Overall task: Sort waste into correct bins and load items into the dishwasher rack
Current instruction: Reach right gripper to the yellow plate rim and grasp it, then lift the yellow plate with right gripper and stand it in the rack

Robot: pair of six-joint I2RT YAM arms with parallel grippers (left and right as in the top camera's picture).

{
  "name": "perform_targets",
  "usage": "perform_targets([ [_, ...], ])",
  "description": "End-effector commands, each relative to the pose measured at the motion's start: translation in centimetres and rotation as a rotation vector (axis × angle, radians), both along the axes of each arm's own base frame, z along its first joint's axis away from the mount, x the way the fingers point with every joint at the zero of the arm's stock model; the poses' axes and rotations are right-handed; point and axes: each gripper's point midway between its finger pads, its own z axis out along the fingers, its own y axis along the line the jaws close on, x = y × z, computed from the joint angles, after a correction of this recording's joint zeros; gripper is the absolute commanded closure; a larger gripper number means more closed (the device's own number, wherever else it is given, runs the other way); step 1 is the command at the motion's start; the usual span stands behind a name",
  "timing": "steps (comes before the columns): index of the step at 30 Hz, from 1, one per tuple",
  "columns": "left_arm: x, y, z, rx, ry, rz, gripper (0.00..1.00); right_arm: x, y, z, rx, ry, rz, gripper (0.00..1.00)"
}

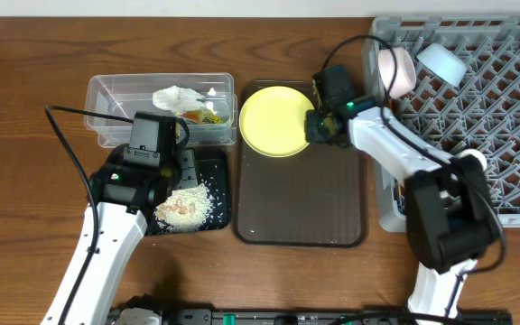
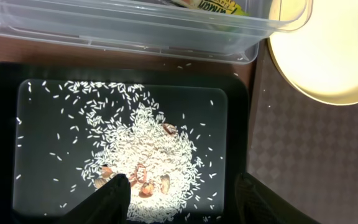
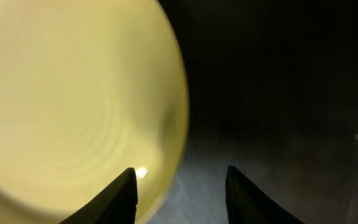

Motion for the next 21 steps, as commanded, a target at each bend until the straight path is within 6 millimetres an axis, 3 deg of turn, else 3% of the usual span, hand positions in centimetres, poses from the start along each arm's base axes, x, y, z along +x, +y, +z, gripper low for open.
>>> perform_targets([
  [1, 0.1, 0.2, 0.1, 0.011, -0.003, -0.001, 0.43, -0.5, 0.8, -2.2, -0.005, 0.033, -0.048, 0.59],
  [8, 0.1, 0.2, 0.1, 0.011, -0.003, -0.001, 0.42, 0.0, 0.4, -2.5, -0.013, 0.02, -0.069, 0.96],
  [12, 0.1, 0.2, 0.1, 0.011, -0.003, -0.001, 0.43, 0.1, -0.9, -1.6, -0.025, 0.02, -0.09, 0.99],
  [16, 0.1, 0.2, 0.1, 0.011, -0.003, -0.001, 0.42, 1.3, -3.7, 2.4, -0.058, -0.062, -0.086, 0.99],
  [21, 0.1, 0.2, 0.1, 0.011, -0.003, -0.001, 0.42, 1.6, -7.5, 10.3, -0.083, -0.21, -0.03, 0.99],
])
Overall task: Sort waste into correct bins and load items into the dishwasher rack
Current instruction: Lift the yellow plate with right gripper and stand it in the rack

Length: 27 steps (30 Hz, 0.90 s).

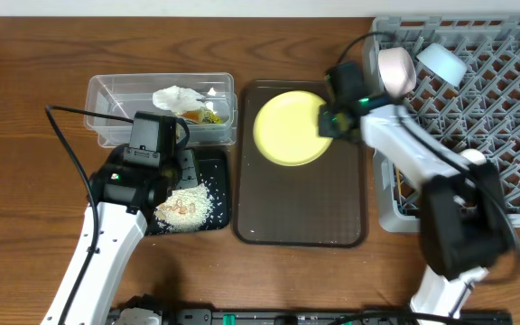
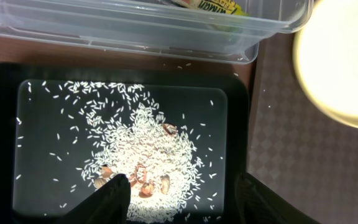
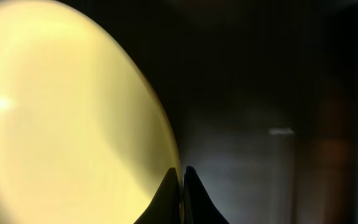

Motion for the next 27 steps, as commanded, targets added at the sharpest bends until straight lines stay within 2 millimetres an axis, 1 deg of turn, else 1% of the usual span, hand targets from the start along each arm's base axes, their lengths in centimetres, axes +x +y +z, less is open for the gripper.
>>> perform_targets([
  [1, 0.1, 0.2, 0.1, 0.011, -0.003, -0.001, 0.42, 0.6, -3.6, 7.5, -0.056, -0.168, 0.041, 0.99],
  [3, 0.1, 0.2, 0.1, 0.011, -0.003, -0.001, 0.42, 0.2, -6.1, 10.8, -0.094, -0.233, 0.043, 0.99],
  [5, 0.1, 0.2, 0.1, 0.011, -0.003, -0.001, 0.42, -0.2, -9.0, 13.8, -0.156, -0.298, 0.018, 0.99],
  [8, 0.1, 0.2, 0.1, 0.011, -0.004, -0.001, 0.42, -1.2, -14.0, 18.0, -0.301, -0.389, -0.04, 0.99],
  [11, 0.1, 0.2, 0.1, 0.011, -0.003, -0.001, 0.42, -2.8, -19.0, 21.3, -0.469, -0.429, -0.109, 0.99],
  [13, 0.1, 0.2, 0.1, 0.011, -0.003, -0.001, 0.42, -3.9, -21.8, 22.5, -0.568, -0.421, -0.152, 0.99],
  [16, 0.1, 0.2, 0.1, 0.011, -0.004, -0.001, 0.42, -5.4, -25.2, 23.0, -0.719, -0.355, -0.187, 0.99],
  [17, 0.1, 0.2, 0.1, 0.011, -0.004, -0.001, 0.43, -6.1, -26.5, 23.0, -0.776, -0.317, -0.224, 0.99],
  [19, 0.1, 0.2, 0.1, 0.011, -0.004, -0.001, 0.43, -6.8, -27.6, 22.8, -0.827, -0.268, -0.26, 0.99],
  [22, 0.1, 0.2, 0.1, 0.011, -0.004, -0.001, 0.42, -6.7, -27.4, 21.2, -0.828, -0.21, -0.236, 0.99],
  [27, 0.1, 0.2, 0.1, 0.011, -0.004, -0.001, 0.42, -6.0, -26.5, 18.1, -0.809, -0.131, -0.203, 0.99],
])
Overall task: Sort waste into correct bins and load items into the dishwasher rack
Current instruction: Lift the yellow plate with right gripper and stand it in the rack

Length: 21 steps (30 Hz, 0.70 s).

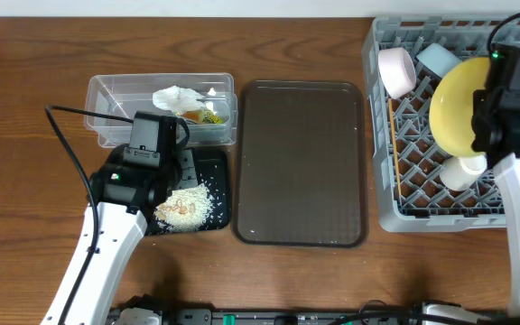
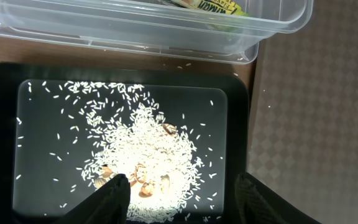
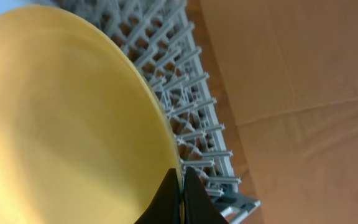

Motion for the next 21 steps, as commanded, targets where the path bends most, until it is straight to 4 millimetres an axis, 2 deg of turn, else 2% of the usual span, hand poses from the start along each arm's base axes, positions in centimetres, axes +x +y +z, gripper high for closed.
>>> perform_targets([
  [1, 0.1, 0.2, 0.1, 0.011, -0.003, -0.001, 0.42, 0.4, 0.2, -1.6, -0.026, 0.057, -0.022, 0.99],
  [7, 0.1, 0.2, 0.1, 0.011, -0.004, -0.001, 0.42, 1.6, 0.6, -4.4, -0.019, 0.074, -0.087, 0.99],
  [10, 0.1, 0.2, 0.1, 0.011, -0.003, -0.001, 0.42, 2.2, 1.8, -5.3, 0.017, 0.06, -0.087, 0.99],
  [12, 0.1, 0.2, 0.1, 0.011, -0.003, -0.001, 0.42, 2.9, 3.4, -6.0, 0.069, 0.055, -0.043, 0.97],
  [15, 0.1, 0.2, 0.1, 0.011, -0.003, -0.001, 0.42, 3.6, 5.8, -6.7, 0.149, 0.056, 0.036, 0.7],
  [17, 0.1, 0.2, 0.1, 0.011, -0.003, -0.001, 0.42, 3.9, 6.8, -7.1, 0.211, 0.045, 0.056, 0.62],
  [20, 0.1, 0.2, 0.2, 0.011, -0.005, -0.002, 0.42, 3.9, 8.1, -7.4, 0.334, 0.01, 0.047, 0.41],
  [21, 0.1, 0.2, 0.3, 0.01, -0.005, -0.002, 0.36, 3.9, 8.5, -7.4, 0.379, 0.001, 0.054, 0.37],
])
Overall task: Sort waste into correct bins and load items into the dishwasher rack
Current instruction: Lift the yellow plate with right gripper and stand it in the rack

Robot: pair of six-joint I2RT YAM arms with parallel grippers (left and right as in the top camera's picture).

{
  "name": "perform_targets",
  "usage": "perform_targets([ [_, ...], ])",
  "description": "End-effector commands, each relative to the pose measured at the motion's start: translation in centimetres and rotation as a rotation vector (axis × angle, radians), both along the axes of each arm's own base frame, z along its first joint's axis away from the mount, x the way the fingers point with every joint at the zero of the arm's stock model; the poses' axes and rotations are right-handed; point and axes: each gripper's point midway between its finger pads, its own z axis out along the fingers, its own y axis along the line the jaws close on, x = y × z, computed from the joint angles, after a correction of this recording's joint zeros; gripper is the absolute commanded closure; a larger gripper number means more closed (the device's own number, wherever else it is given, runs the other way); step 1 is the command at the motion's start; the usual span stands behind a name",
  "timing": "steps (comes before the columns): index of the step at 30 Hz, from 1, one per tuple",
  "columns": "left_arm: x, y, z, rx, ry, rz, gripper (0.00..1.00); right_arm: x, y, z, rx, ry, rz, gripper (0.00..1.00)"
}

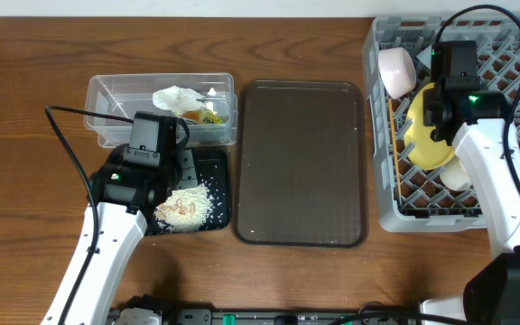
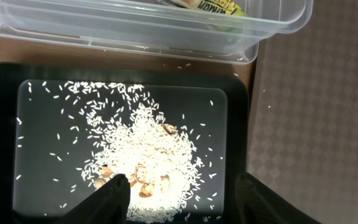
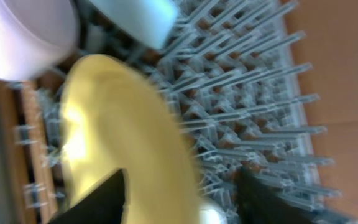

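Observation:
The yellow plate [image 1: 425, 140] stands tilted on edge among the tines of the grey dishwasher rack [image 1: 504, 54]. In the right wrist view the plate [image 3: 117, 124] is blurred. My right gripper [image 1: 435, 112] is open just above it, its fingers spread to either side of the plate's rim [image 3: 182, 205]. My left gripper [image 2: 182, 199] is open and holds nothing. It hovers over the black tray [image 2: 238, 124] of rice and food scraps [image 2: 142, 149].
A pink bowl [image 1: 395, 70] and a white cup [image 1: 459, 171] sit in the rack beside the plate, with a pale blue cup [image 3: 135, 18] behind. The brown serving tray [image 1: 301, 162] lies mid-table. A clear bin [image 1: 116, 99] holds paper and wrappers.
The plate was held up over the rack's left part, pinched at its rim. Now it rests lower among the tines and my right gripper has opened around it. The left arm is unchanged.
My right gripper was open at the plate's edge on the brown tray. Then it was shut on the rim with the plate shifted right. Later it held the plate tilted over the rack. Now the plate stands in the rack, released. The left gripper stayed over the rice.

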Motion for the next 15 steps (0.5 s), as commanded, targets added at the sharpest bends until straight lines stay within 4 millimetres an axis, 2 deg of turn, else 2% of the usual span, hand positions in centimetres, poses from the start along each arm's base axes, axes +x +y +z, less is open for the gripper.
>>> perform_targets([
  [1, 0.1, 0.1, 0.4, 0.006, -0.004, 0.0, 0.35, 0.3, 2.3, 0.3, 0.214, -0.06, 0.015, 0.34],
  [3, 0.2, 0.1, 0.9, 0.009, -0.011, -0.008, 0.35, 0.5, 3.2, 1.0, 0.313, -0.085, 0.054, 0.31],
  [5, 0.7, 0.0, 1.9, 0.022, -0.038, -0.039, 0.34, 0.9, 4.5, 2.6, 0.443, -0.133, 0.118, 0.31],
  [9, 1.9, -0.2, 3.7, 0.025, -0.092, -0.058, 0.31, 0.7, 7.7, 4.8, 0.625, -0.158, 0.32, 0.24],
  [12, 1.9, -0.2, 3.7, 0.025, -0.086, -0.058, 0.26, -0.7, 8.1, 3.8, 0.653, -0.089, 0.307, 0.19],
  [15, 0.7, 0.0, 3.0, 0.034, -0.03, -0.058, 0.23, -2.0, 7.5, 2.4, 0.644, -0.023, 0.251, 0.17],
])
